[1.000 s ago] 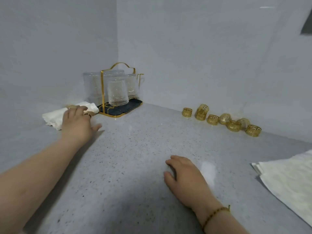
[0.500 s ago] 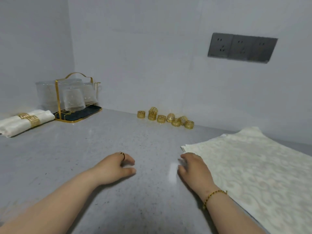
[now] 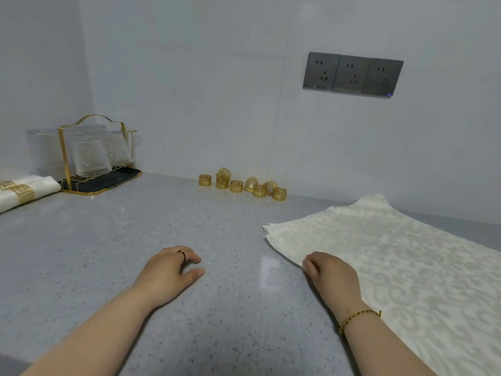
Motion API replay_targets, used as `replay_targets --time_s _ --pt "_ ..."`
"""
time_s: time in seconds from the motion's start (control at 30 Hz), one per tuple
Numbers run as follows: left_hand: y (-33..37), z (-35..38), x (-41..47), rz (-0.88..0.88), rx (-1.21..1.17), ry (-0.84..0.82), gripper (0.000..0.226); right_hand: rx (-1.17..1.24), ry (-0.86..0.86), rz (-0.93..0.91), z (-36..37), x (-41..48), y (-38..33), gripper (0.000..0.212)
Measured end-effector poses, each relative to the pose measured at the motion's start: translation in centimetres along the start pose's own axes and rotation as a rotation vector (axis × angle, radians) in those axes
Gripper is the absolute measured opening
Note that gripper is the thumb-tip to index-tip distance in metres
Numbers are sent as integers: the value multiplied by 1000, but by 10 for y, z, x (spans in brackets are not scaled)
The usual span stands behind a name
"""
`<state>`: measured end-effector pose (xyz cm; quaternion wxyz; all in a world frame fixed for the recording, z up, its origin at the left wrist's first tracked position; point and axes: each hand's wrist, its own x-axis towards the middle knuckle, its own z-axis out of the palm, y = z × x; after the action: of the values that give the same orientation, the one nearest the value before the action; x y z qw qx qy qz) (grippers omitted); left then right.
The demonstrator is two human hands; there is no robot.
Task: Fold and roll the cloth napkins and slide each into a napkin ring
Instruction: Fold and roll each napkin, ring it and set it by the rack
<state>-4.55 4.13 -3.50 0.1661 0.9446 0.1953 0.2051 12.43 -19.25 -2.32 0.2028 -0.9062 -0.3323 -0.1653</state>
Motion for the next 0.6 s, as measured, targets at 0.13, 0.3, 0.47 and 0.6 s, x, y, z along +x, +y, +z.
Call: replay_targets --time_s 0.13,0.3,0.47,0.6 --pt "-2 2 -1 15 14 8 36 122 65 20 -2 -3 -1 26" --pt "14 -1 -6 147 68 108 69 232 109 25 -9 -6 -4 23" --pt "45 5 -15 311 154 95 77 369 15 -165 -18 -18 -30 27" --pt "64 19 -12 444 175 40 70 346 -166 -276 -15 -30 -50 24"
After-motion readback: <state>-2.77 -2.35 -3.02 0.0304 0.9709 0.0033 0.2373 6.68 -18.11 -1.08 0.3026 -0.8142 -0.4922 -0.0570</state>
